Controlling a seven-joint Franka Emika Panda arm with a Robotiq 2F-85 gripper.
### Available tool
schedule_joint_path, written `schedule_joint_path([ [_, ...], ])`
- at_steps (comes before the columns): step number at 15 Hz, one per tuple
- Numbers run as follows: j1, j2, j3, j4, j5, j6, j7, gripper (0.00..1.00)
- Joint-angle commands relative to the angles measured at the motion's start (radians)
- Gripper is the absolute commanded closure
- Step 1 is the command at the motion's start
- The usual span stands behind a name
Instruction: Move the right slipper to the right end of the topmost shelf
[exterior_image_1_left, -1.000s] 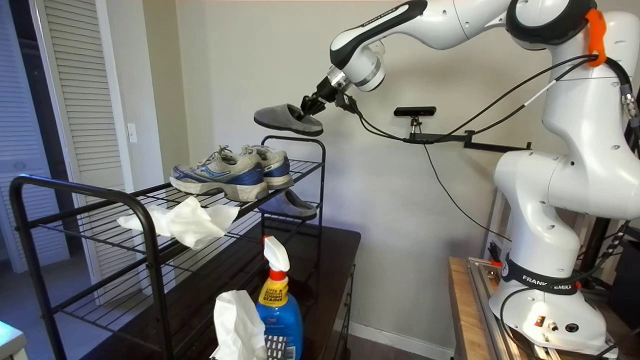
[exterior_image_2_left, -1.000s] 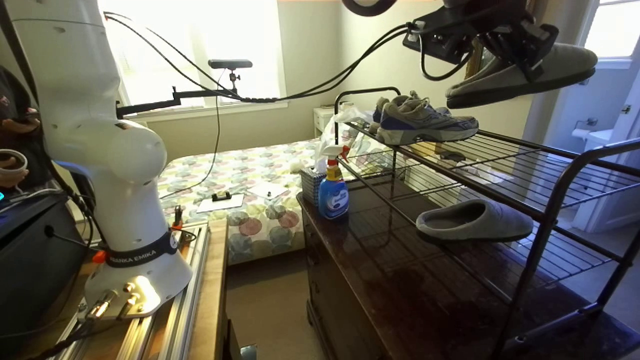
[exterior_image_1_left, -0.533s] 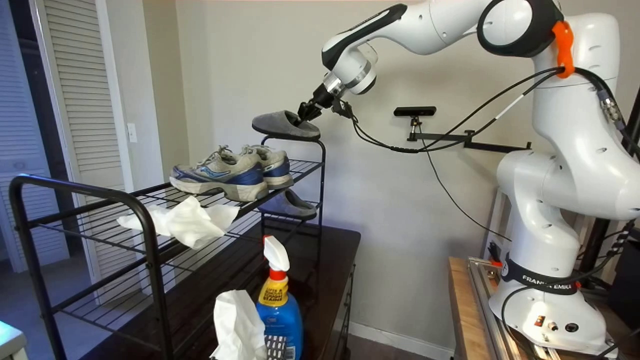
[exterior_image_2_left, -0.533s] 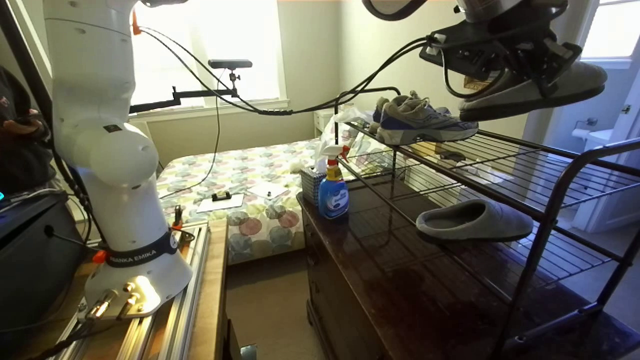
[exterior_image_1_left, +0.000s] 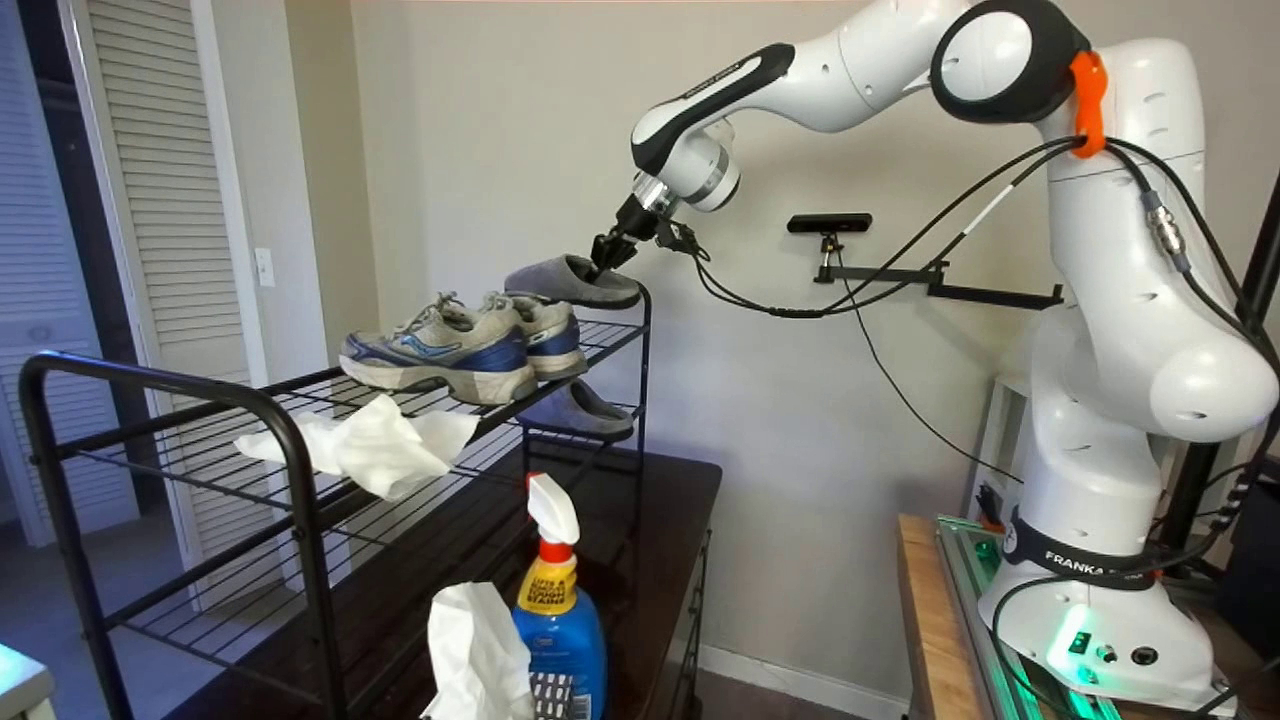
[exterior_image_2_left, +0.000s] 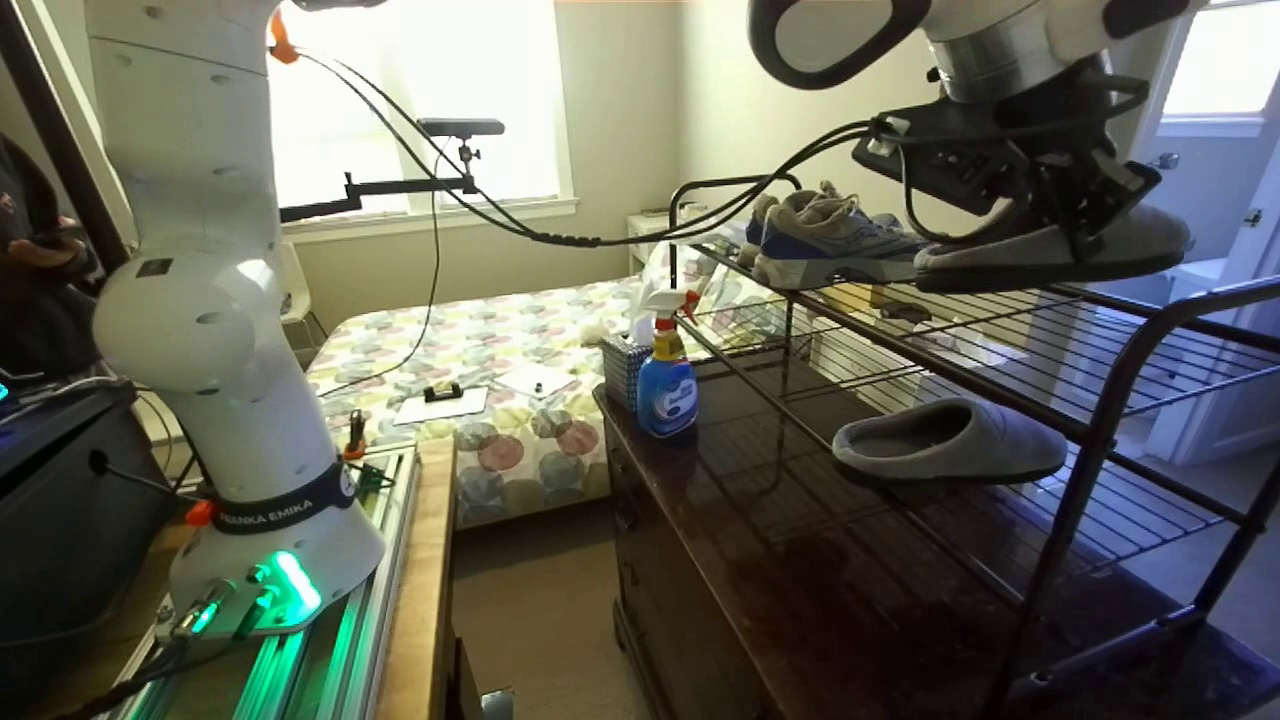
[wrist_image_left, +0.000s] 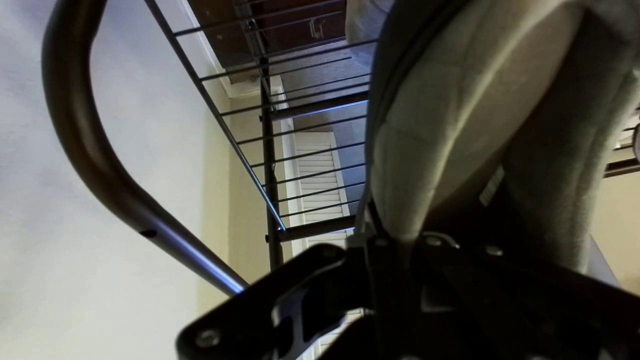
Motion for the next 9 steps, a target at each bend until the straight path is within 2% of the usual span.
schedule_joint_path([
  [1, -0.235, 0.050, 0.237, 0.109, -0.078, -0.021, 0.095, 0.99],
  [4, -0.344, 0.109, 0.350, 0.190, -0.103, -0.014, 0.154, 0.99],
  [9, -0.433, 0.176, 0.448, 0.265, -0.201, -0.025, 0.234, 0.99],
])
